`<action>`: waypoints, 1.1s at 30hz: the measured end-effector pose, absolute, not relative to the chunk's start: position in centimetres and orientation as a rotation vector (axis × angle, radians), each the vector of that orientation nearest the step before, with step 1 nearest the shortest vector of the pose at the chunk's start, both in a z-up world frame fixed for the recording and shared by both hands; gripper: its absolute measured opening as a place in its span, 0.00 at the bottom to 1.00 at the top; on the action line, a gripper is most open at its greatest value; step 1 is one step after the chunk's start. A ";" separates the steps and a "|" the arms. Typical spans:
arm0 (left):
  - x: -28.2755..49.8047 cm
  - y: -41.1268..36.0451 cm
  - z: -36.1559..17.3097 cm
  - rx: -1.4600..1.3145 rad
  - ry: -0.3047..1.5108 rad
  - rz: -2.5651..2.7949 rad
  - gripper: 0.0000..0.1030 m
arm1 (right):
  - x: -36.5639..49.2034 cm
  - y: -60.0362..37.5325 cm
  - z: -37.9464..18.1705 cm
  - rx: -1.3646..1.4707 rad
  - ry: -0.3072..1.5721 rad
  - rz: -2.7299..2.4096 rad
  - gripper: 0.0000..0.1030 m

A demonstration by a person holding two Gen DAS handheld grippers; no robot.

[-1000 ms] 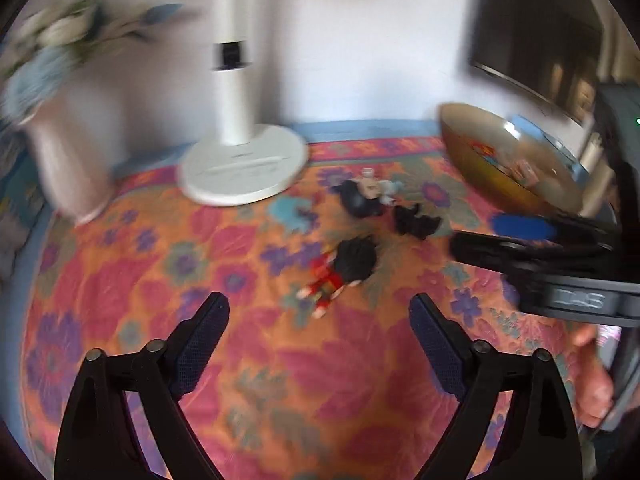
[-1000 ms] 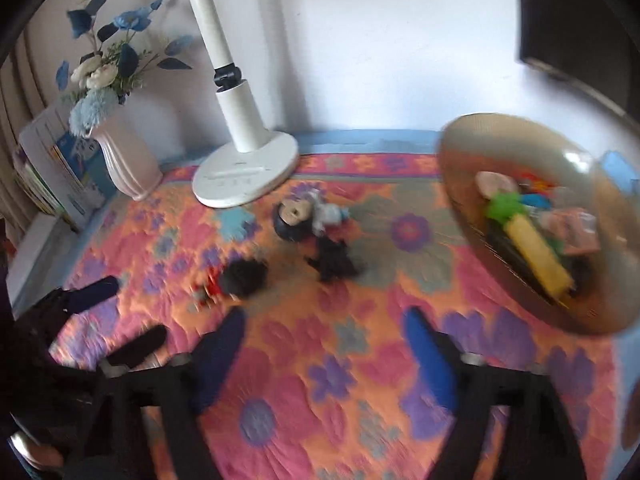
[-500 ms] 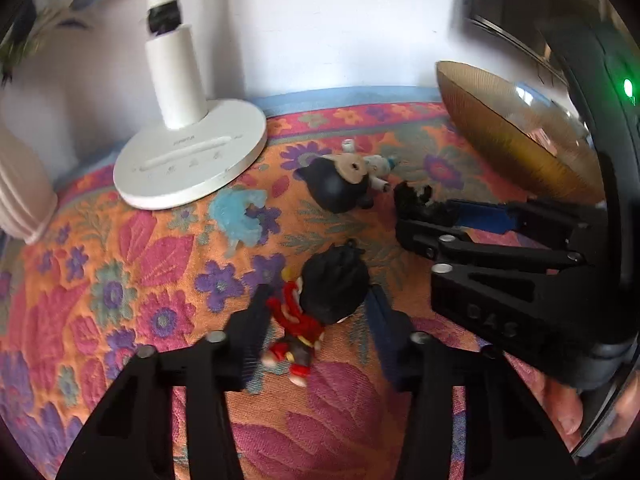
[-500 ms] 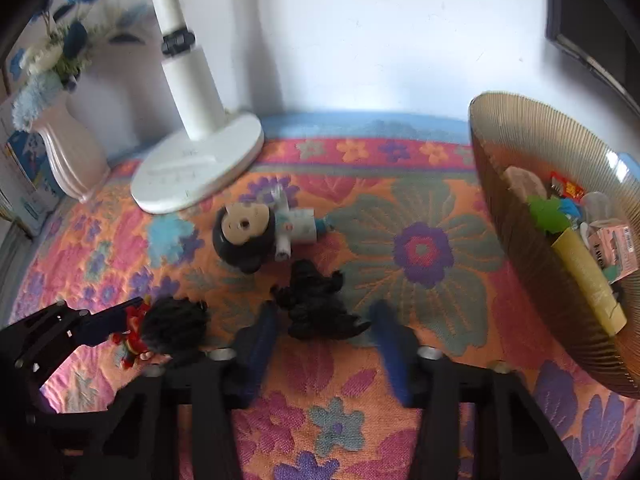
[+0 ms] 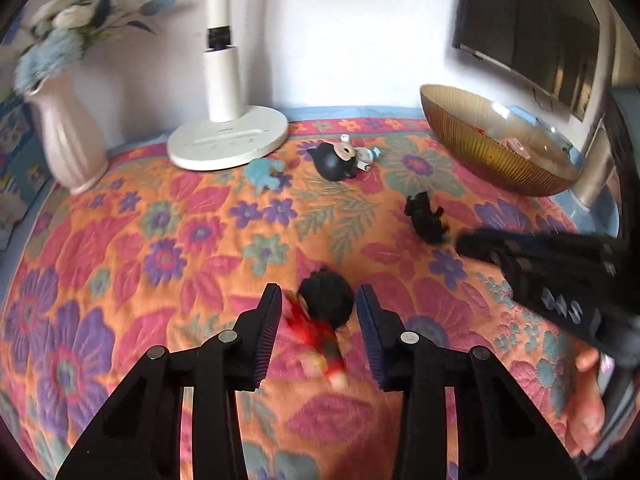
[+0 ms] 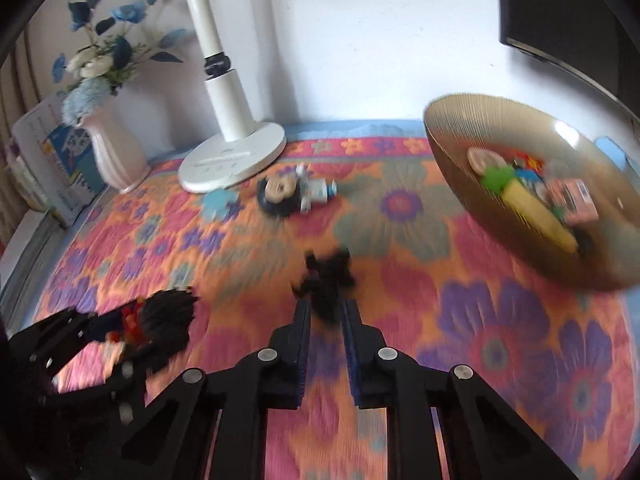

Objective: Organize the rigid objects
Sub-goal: 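Grasp the red-and-black figurine with the left tool while the right tool grasps the black figurine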

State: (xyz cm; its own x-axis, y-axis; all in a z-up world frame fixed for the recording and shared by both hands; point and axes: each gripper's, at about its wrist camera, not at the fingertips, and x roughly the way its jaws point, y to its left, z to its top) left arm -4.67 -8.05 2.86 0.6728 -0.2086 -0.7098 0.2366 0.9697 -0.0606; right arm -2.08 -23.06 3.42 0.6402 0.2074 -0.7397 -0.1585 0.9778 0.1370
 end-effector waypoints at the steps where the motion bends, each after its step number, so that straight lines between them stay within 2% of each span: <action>1: -4.6 -7.7 2.8 0.024 0.786 -0.242 0.35 | -2.8 -23.1 3.3 0.054 0.860 0.212 0.15; 5: -3.8 -7.0 2.7 -0.031 0.779 -0.234 0.35 | -5.0 -23.3 2.5 0.003 0.902 0.256 0.16; 6: -3.6 -6.8 2.6 -0.045 0.782 -0.239 0.35 | -5.3 -23.3 2.2 -0.013 0.915 0.261 0.21; 7: -3.5 -6.7 2.5 -0.054 0.786 -0.245 0.35 | -5.7 -23.4 2.0 -0.032 0.927 0.259 0.36; 9: -3.5 -6.7 2.3 -0.065 0.808 -0.285 0.35 | -6.6 -23.8 1.6 -0.059 0.916 0.223 0.58; 12: -2.9 -7.4 1.1 -0.053 0.912 -0.354 0.37 | -6.1 -24.2 1.3 -0.037 0.931 0.234 0.58; 14: -3.0 -7.6 1.2 -0.051 0.912 -0.378 0.47 | -5.5 -24.1 1.3 -0.030 0.942 0.232 0.58; 16: -2.9 -7.4 1.2 -0.076 0.923 -0.411 0.64 | -4.8 -23.5 1.2 -0.053 0.955 0.233 0.58; 17: -2.9 -7.2 1.2 -0.088 0.920 -0.411 0.65 | -4.6 -23.2 1.2 -0.068 0.960 0.225 0.58; 21: -2.2 -7.0 1.2 -0.117 0.926 -0.356 0.65 | -1.1 -22.8 2.2 -0.002 1.004 0.235 0.58; 26: -1.3 -8.8 1.2 -0.017 0.939 -0.241 0.62 | 3.3 -22.4 1.9 0.096 1.020 0.229 0.57; 27: -1.2 -8.9 1.2 -0.009 0.936 -0.232 0.57 | 3.5 -22.0 1.8 0.075 1.002 0.213 0.50; 28: -1.1 -9.2 1.3 0.014 0.927 -0.220 0.42 | 3.5 -21.7 1.8 0.051 0.979 0.199 0.39; 30: -1.0 -9.8 1.3 0.064 0.910 -0.205 0.29 | 3.3 -21.3 1.7 0.010 0.951 0.181 0.25; 32: -1.1 -9.7 1.6 0.060 0.901 -0.216 0.29 | 3.0 -21.7 2.0 0.028 0.943 0.195 0.15; 33: -1.3 -9.5 1.8 0.038 0.894 -0.229 0.28 | 2.7 -22.2 2.2 0.046 0.937 0.203 0.15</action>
